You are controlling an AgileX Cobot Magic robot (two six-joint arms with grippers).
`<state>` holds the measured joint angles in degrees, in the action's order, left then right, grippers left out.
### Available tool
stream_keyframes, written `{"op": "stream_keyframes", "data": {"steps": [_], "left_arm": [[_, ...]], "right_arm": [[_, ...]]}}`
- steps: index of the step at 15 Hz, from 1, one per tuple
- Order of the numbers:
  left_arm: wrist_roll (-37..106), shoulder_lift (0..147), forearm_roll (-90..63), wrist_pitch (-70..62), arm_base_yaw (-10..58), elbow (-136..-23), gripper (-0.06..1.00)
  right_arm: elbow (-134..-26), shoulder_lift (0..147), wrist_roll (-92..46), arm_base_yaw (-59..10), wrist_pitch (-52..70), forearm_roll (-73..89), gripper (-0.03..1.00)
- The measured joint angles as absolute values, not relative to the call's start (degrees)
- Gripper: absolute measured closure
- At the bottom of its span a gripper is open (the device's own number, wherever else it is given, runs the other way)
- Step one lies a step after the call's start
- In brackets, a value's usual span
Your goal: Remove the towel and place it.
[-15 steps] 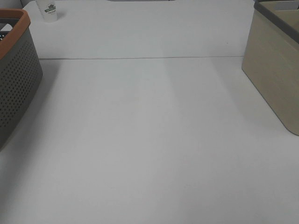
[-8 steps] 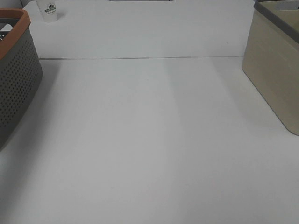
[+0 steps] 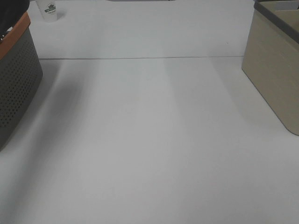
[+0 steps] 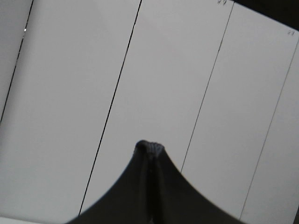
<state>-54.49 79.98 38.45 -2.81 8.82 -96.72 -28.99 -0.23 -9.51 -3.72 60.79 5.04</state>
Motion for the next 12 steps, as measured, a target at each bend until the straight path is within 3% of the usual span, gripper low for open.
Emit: {"op": "stream_keyframes", "data": {"steps": [8, 12], "left_arm": [[-54.5, 81.2, 37.0, 0.8, 10.0, -101.6, 0.94], [-50.2, 84.3, 40.2, -6.8, 17.5, -106.1, 0.94]], "right_arm": [[-29.0, -0.2, -9.5, -3.7, 60.8, 5.0, 0.21], [-29.0, -0.2, -9.5, -3.7, 60.8, 5.0, 0.21]]}}
